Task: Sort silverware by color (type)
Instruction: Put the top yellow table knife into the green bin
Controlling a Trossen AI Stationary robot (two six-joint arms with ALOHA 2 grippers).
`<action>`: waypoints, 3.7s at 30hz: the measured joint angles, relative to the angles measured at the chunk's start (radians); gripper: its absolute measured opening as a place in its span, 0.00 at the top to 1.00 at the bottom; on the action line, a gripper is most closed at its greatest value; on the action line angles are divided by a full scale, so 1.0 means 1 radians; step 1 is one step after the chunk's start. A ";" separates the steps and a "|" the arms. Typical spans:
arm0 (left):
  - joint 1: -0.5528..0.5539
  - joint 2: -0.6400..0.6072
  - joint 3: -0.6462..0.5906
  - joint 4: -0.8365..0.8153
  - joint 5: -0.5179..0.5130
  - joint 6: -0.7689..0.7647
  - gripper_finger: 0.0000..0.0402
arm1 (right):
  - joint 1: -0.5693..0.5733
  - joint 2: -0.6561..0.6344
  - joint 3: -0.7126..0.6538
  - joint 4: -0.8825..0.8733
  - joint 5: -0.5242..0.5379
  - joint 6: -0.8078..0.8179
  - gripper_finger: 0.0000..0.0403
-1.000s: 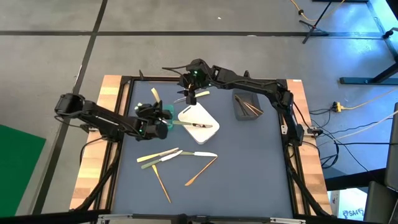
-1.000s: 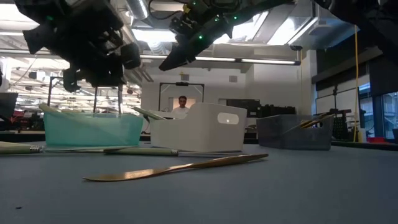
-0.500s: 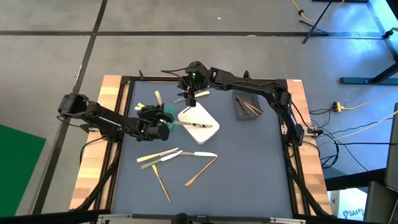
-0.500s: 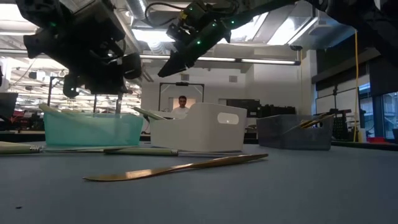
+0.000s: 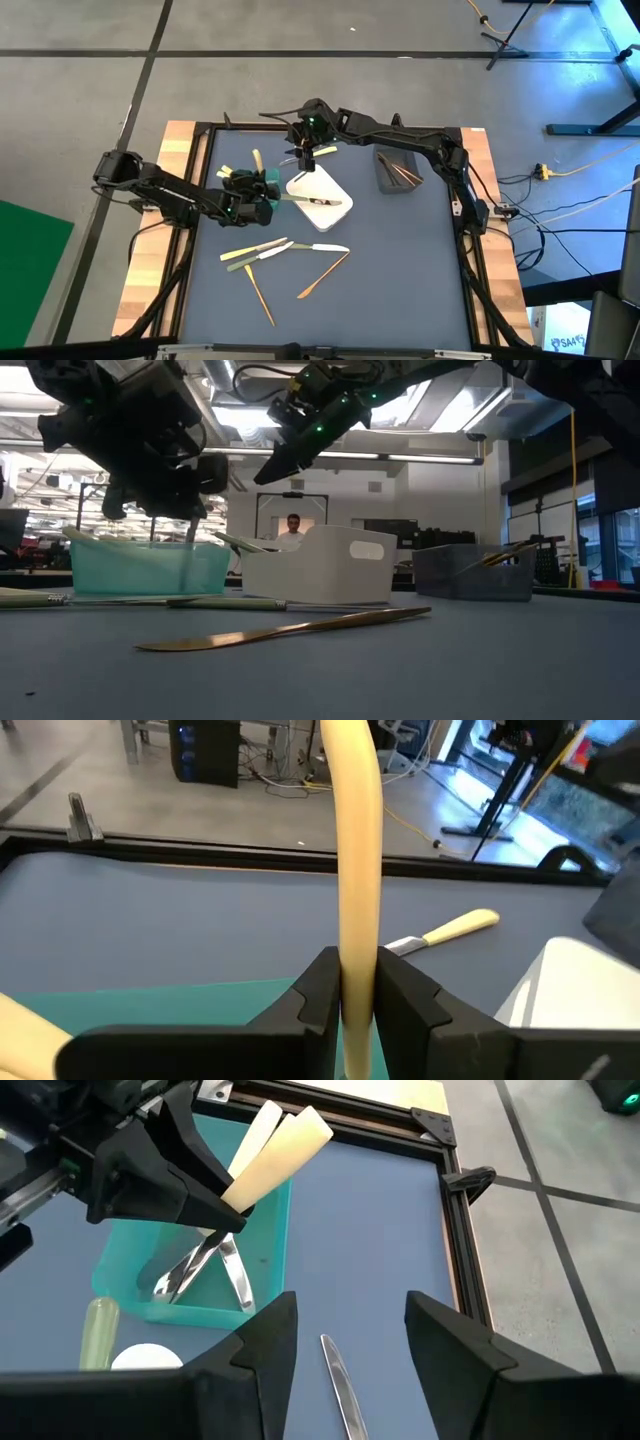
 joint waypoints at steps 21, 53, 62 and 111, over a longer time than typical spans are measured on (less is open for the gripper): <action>0.095 0.000 0.000 0.009 0.152 -0.064 0.89 | 0.000 -0.001 0.000 0.000 0.000 0.000 0.57; -0.098 -0.001 0.000 0.022 -0.254 -0.064 0.90 | 0.000 0.005 0.000 0.286 -0.323 0.159 0.57; -0.111 -0.001 0.000 0.082 -0.314 -0.057 0.90 | 0.001 0.050 0.000 0.285 -0.295 0.188 0.57; 0.016 -0.002 0.000 -0.015 0.179 0.100 0.86 | 0.019 0.058 0.000 0.292 -0.235 0.240 0.57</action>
